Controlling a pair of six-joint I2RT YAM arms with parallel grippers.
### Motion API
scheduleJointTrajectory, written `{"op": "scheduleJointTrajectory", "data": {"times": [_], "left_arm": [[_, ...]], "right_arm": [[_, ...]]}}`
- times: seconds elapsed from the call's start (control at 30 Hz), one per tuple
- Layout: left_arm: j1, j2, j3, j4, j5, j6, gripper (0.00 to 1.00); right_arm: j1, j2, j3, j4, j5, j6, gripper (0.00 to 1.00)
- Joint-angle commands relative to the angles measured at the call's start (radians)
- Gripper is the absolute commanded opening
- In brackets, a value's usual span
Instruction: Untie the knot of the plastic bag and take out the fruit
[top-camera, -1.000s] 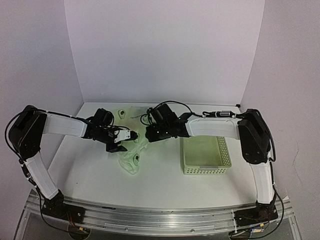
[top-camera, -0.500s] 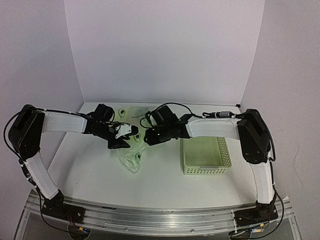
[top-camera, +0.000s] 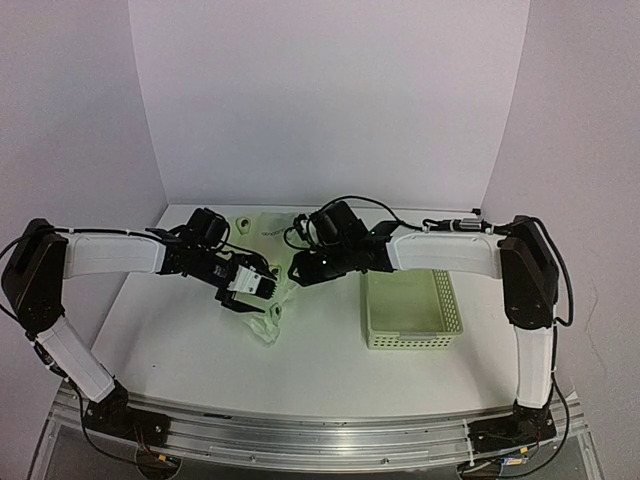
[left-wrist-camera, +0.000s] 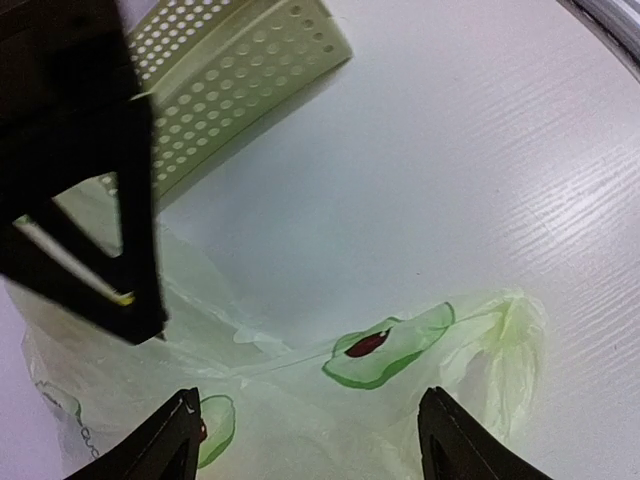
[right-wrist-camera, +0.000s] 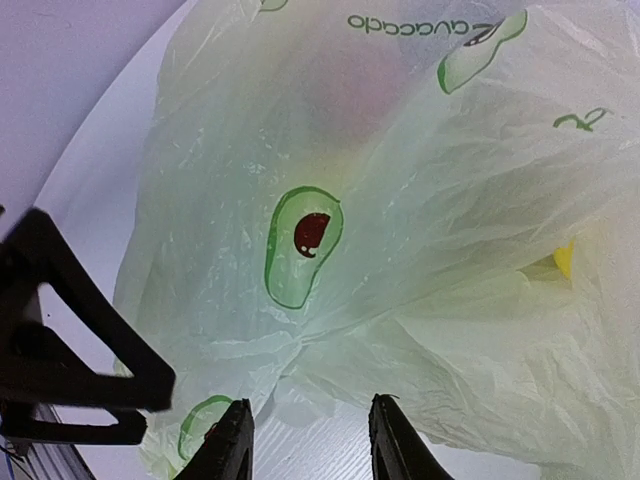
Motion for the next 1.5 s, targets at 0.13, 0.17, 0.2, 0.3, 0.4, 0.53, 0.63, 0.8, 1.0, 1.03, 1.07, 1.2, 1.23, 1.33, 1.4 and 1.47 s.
{"op": "scheduleJointTrajectory", "data": {"times": [0.13,0.17,0.2,0.3,0.4,0.53,0.63,0.8,1.0,1.03,1.07,1.2,1.23,1.33,1.4,1.47], "left_arm": [[-0.082,0.063,-0.008,-0.022,-0.108,0.227,0.77],[-0.087,0.071,-0.008,-0.013,-0.117,0.228,0.78],[-0.091,0.079,-0.009,0.0,-0.125,0.228,0.78],[-0.097,0.095,-0.016,0.044,-0.146,0.232,0.78],[-0.097,0.103,-0.059,0.149,-0.196,0.256,0.75],[-0.098,0.096,-0.134,0.374,-0.209,0.277,0.66],[-0.097,0.083,-0.175,0.518,-0.188,0.275,0.51],[-0.096,0.026,-0.175,0.616,-0.19,0.12,0.03],[-0.027,-0.102,-0.059,0.536,-0.187,-0.253,0.0],[-0.004,-0.121,-0.051,0.531,-0.18,-0.303,0.0],[0.022,-0.142,-0.041,0.516,-0.169,-0.364,0.0],[0.099,-0.203,0.036,0.402,-0.093,-0.582,0.0],[0.103,-0.217,0.034,0.398,-0.09,-0.617,0.0],[0.104,-0.272,-0.02,0.409,-0.03,-0.635,0.0],[0.103,-0.297,-0.067,0.445,-0.009,-0.651,0.0],[0.104,-0.303,-0.077,0.449,-0.003,-0.675,0.0]], "right_arm": [[-0.001,-0.035,-0.006,0.009,0.023,-0.014,0.37],[-0.001,-0.031,-0.003,0.009,0.023,-0.016,0.37],[-0.001,-0.026,0.001,0.009,0.022,-0.016,0.37],[0.0,-0.008,0.012,0.009,0.013,-0.013,0.38],[-0.001,0.003,0.014,0.009,0.013,-0.01,0.37],[-0.001,0.012,0.02,0.009,0.009,-0.01,0.37],[-0.001,0.013,0.026,0.009,0.008,-0.013,0.37],[-0.005,-0.005,0.016,0.01,0.024,-0.016,0.38],[-0.013,-0.029,0.04,0.022,0.022,-0.009,0.38],[-0.013,-0.03,0.049,0.027,0.019,-0.01,0.37],[-0.013,-0.031,0.057,0.033,0.014,-0.01,0.37],[-0.013,-0.03,0.068,0.081,-0.004,-0.01,0.36],[-0.013,-0.025,0.076,0.096,-0.008,-0.012,0.36],[-0.011,0.006,0.118,0.133,-0.022,-0.019,0.35],[-0.011,0.041,0.158,0.159,-0.056,-0.01,0.34],[-0.009,0.092,0.209,0.173,-0.075,-0.003,0.33]]}}
